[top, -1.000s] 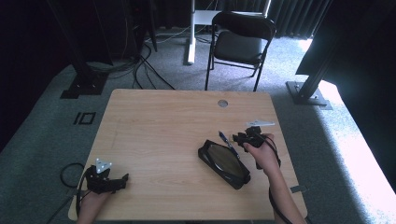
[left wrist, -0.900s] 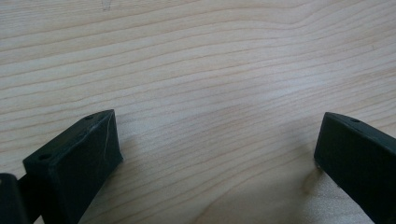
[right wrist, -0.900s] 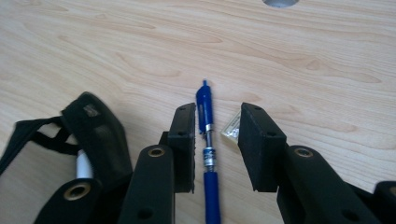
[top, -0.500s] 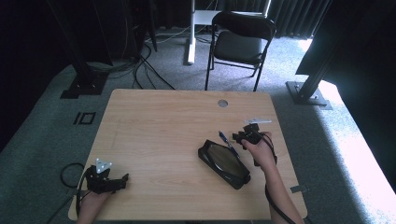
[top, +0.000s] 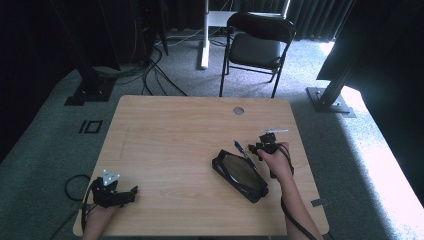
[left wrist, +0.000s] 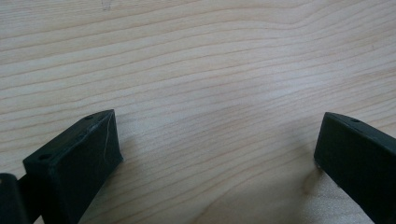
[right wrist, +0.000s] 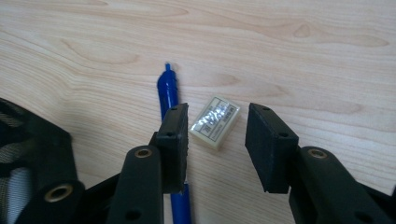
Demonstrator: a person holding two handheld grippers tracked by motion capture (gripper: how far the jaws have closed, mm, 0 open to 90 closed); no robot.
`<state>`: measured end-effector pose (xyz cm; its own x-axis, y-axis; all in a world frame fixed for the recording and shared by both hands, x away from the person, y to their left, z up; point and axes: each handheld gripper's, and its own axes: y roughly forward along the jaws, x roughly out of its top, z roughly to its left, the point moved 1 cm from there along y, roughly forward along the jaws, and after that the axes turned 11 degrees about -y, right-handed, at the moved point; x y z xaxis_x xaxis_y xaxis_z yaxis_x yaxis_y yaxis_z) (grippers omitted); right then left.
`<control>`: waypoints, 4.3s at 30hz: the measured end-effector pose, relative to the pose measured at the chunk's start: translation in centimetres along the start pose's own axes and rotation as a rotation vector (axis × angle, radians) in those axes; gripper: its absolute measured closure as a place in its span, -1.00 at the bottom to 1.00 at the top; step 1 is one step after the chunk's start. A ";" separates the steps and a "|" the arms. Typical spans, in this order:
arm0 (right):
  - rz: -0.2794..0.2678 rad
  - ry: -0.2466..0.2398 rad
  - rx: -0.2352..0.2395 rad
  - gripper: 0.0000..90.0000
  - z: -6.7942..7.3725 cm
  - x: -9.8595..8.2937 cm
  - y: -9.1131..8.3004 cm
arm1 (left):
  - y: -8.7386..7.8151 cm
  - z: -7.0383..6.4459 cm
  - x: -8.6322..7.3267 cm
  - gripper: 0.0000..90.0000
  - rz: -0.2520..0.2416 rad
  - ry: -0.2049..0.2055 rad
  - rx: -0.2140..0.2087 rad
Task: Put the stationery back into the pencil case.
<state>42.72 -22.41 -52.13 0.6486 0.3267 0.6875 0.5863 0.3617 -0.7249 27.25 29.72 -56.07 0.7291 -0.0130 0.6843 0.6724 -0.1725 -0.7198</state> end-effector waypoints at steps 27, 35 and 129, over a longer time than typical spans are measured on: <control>0.076 0.003 -0.025 0.35 0.4 0.6 2.9 | 0.0 0.0 0.0 -0.99 0.000 0.000 0.000; 0.101 -0.013 -0.032 0.51 0.3 0.4 2.9 | 0.0 0.0 0.0 -0.99 0.000 0.000 0.000; -0.073 -0.338 0.210 0.52 8.9 1.3 -9.8 | 0.0 0.0 0.0 -0.99 -0.001 -0.001 0.000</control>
<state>33.47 -17.75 -43.73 0.3922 0.5496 0.7376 0.4906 0.5534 -0.6731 27.26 29.71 -56.07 0.7286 -0.0121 0.6848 0.6731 -0.1727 -0.7192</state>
